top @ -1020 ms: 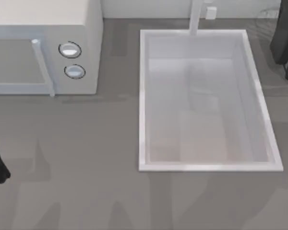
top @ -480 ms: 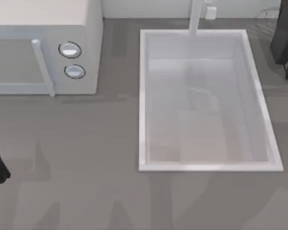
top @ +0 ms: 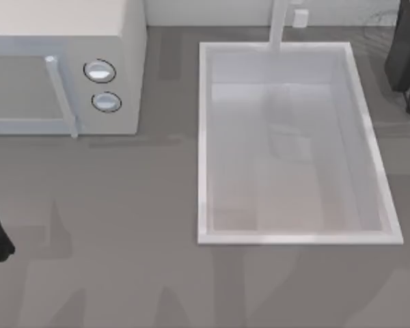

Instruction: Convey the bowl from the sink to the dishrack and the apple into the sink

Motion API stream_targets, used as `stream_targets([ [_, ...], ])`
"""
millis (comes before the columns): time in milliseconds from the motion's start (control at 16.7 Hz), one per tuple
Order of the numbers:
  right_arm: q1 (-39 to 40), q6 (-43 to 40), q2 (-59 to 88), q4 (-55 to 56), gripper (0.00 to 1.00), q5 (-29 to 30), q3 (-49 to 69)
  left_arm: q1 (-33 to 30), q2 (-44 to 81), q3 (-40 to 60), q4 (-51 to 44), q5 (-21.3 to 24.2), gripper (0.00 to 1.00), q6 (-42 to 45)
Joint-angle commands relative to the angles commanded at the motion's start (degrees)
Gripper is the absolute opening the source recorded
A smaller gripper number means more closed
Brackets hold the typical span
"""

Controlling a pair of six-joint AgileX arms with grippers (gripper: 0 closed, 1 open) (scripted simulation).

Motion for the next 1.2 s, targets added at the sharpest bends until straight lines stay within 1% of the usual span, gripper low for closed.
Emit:
stream_targets([
  [240, 0.0, 0.0, 0.0, 0.0, 0.0, 0.0, 0.0, 0.0, 0.0, 0.0, 0.0, 0.0, 1.0, 0.0],
  [300, 0.11, -0.03, -4.31, -2.19, 0.0, 2.96, 1.34, 0.0, 0.0, 0.0, 0.0, 0.0, 1.0, 0.0],
  [420, 0.18, -0.17, -4.6, -3.12, 0.0, 3.05, 2.21, 0.0, 0.0, 0.0, 0.0, 0.0, 1.0, 0.0],
  [540, 0.15, -0.27, -5.63, -6.45, 0.0, 3.14, 4.73, 0.0, 0.0, 0.0, 0.0, 0.0, 1.0, 0.0],
  [900, -0.08, -0.31, -10.88, -22.45, 0.0, 2.95, 14.46, 0.0, 0.0, 0.0, 0.0, 0.0, 1.0, 0.0],
  [1200, -0.06, -0.31, -11.96, -24.33, 0.0, 2.91, 15.85, 0.0, 0.0, 0.0, 0.0, 0.0, 1.0, 0.0],
])
